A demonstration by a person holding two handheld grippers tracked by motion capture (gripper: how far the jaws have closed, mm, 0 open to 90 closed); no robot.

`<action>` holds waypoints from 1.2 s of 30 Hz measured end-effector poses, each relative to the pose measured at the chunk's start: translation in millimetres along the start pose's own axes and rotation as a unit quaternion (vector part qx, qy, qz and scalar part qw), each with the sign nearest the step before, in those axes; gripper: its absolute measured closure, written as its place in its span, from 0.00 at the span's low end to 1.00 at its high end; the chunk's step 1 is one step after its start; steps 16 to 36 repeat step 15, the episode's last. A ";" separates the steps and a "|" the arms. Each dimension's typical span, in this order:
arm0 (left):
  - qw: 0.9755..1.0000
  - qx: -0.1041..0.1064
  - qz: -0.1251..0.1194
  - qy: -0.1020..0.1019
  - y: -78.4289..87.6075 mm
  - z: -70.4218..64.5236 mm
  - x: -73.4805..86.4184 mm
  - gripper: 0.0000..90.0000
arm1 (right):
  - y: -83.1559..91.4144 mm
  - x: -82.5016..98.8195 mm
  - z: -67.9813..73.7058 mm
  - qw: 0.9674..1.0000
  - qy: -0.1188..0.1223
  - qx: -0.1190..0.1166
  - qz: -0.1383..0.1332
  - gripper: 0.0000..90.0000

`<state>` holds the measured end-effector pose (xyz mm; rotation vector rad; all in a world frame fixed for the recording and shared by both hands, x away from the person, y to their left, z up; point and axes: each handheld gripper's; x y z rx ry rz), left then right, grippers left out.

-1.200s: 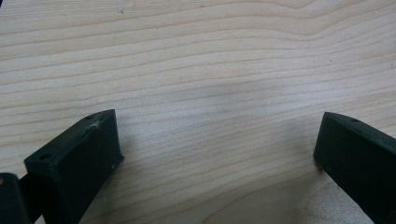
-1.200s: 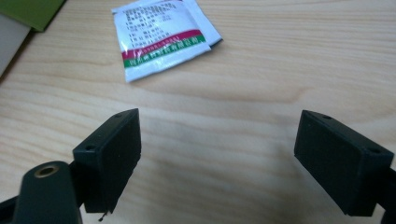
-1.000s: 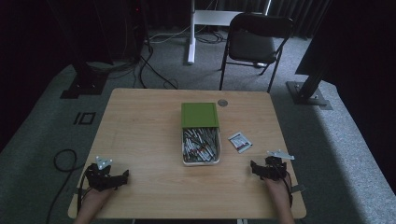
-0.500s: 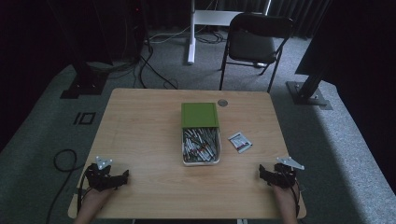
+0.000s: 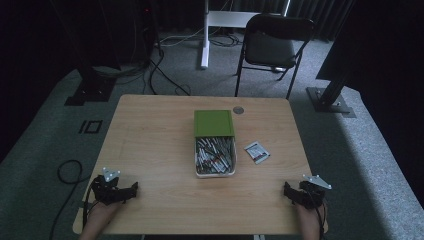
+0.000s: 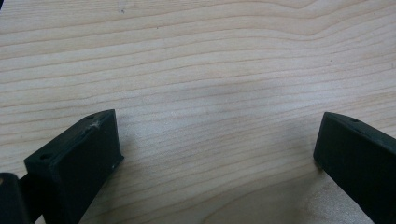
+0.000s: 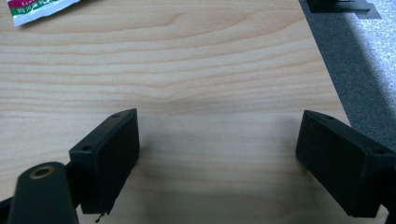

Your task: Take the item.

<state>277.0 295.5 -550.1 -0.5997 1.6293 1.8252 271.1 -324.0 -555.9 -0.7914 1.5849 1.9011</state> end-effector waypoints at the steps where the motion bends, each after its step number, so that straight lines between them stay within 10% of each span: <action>1: 1.000 0.000 0.000 0.000 0.0 0.0 0.0 0.01 | 0.6 0.7 -0.2 1.000 0.002 -0.001 0.000 0.15; 36: 1.000 0.000 0.000 0.000 0.0 -0.1 0.0 0.02 | 0.8 1.1 0.1 1.000 0.007 -0.008 0.002 0.14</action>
Point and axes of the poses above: each handheld gripper's, and its own axes: y roughly backward along the jaws, x roughly out of its underside, z roughly to its left, and after that the axes turned 10 degrees about -x, right-handed
